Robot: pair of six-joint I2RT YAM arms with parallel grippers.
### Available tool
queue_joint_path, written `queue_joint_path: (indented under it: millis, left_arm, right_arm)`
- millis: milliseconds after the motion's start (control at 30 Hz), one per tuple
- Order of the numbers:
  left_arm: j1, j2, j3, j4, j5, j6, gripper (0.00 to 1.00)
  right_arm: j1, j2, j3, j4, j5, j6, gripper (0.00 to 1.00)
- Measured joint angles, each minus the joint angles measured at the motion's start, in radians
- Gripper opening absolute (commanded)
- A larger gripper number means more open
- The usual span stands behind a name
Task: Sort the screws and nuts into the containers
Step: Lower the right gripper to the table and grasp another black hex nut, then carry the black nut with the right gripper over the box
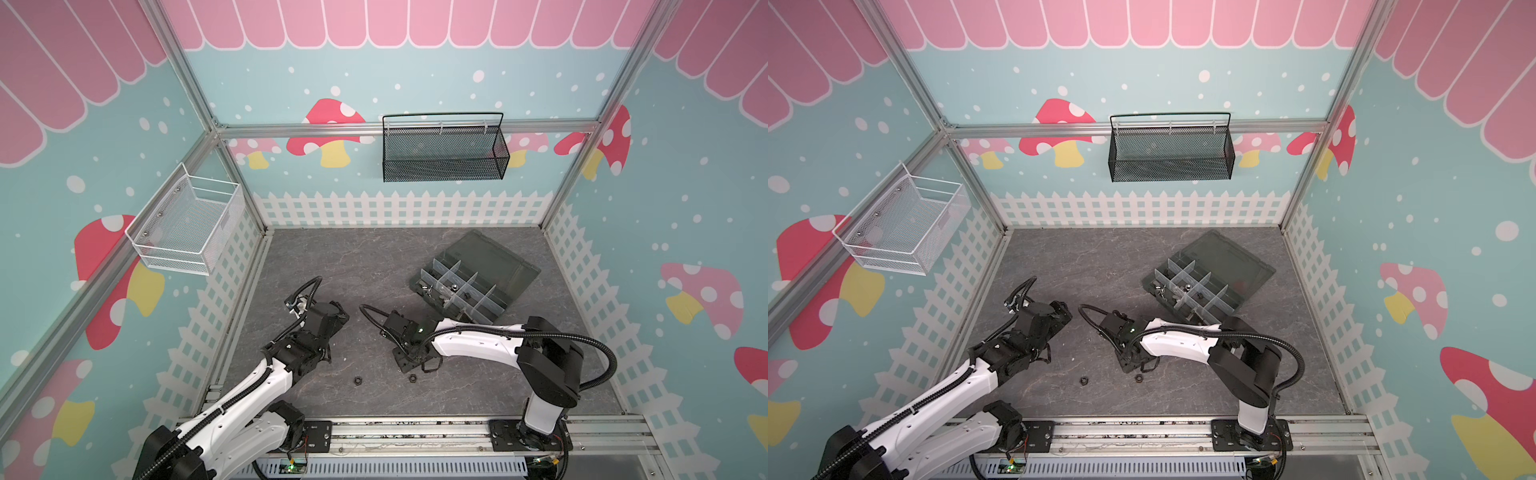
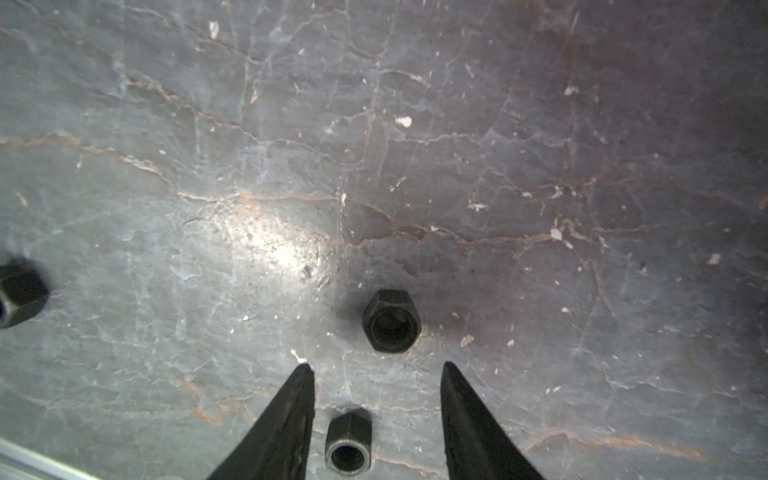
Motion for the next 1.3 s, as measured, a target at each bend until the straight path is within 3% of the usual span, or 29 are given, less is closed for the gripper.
queue_joint_path:
  millis: [433,933,1300]
  left_arm:
    - [0.0,0.021,-0.007,0.013,0.008,0.0,1.0]
    - [0.001,0.058,-0.007,0.028,0.023,-0.003,1.0]
    - [0.001,0.059,-0.007,0.033,0.029,-0.007,1.0]
  right_arm:
    - [-0.015,0.064,0.036,0.0,0.039,0.034,0.44]
    - [-0.033,0.042,-0.023,0.057,-0.017,0.047,0.31]
    - [-0.037,0.022,-0.05,0.089,-0.034,0.047,0.07]
